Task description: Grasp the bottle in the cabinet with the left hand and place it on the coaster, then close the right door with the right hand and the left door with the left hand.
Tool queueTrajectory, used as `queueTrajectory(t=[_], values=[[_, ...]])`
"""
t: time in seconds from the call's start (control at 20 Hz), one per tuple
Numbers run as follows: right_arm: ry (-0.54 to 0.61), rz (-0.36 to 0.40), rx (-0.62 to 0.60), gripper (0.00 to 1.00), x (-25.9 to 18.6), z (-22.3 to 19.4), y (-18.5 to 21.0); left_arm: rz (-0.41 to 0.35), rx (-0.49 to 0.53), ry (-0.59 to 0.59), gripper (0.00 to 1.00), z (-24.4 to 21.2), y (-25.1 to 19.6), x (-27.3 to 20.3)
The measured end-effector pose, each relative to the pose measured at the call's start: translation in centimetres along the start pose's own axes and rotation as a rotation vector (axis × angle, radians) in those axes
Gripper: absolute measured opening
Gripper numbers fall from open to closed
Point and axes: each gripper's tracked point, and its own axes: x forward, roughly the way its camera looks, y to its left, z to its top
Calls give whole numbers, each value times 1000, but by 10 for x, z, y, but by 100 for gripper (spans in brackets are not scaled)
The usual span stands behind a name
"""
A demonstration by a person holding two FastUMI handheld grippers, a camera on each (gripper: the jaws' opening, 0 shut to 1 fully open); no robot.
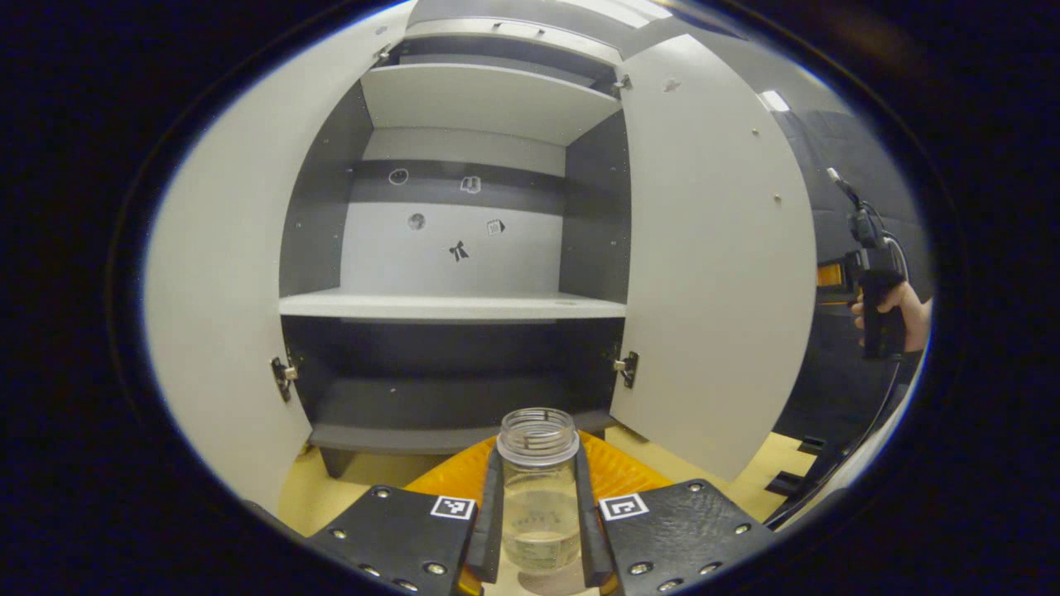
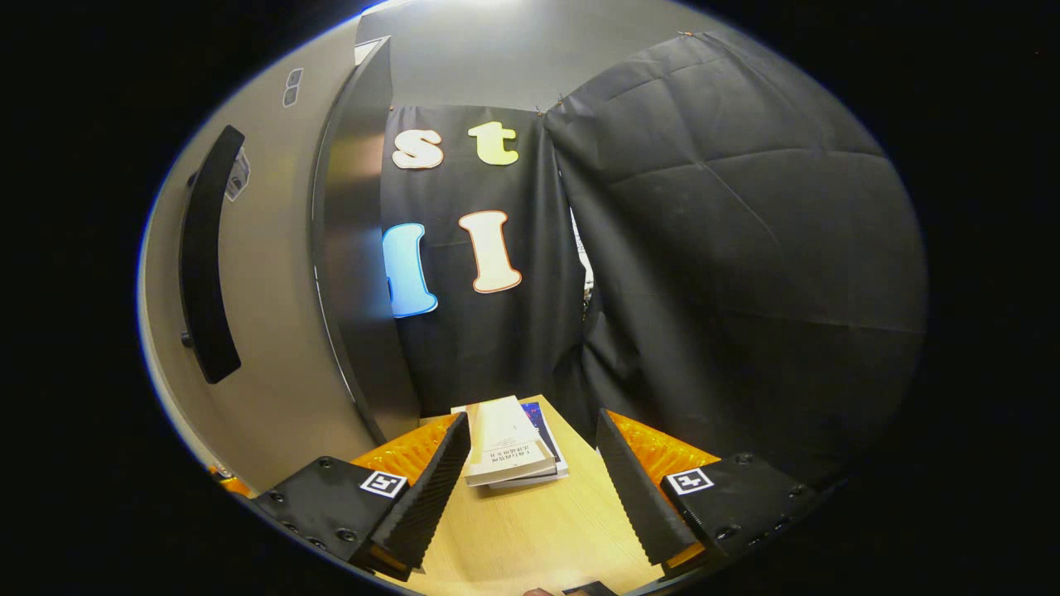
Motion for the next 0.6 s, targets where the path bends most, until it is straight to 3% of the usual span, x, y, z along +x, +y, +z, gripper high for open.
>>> queueTrajectory(t=[0.35,0.4,0.45,0.5,0.55,0.6], values=[[24,1,-24,98,-4,-6,2,2,9,68,40,-66,-9,9],[28,1,-20,98,-4,-7,1,7,19,69,46,-68,-9,10],[32,0,-19,98,-4,-9,0,17,33,75,35,-72,-9,9],[37,0,-18,98,-4,-12,0,22,38,76,36,-75,-9,8],[44,1,-19,98,-4,-15,0,28,36,84,44,-80,-13,4],[48,2,-18,98,-4,-16,-1,31,34,97,42,-84,-16,3]])
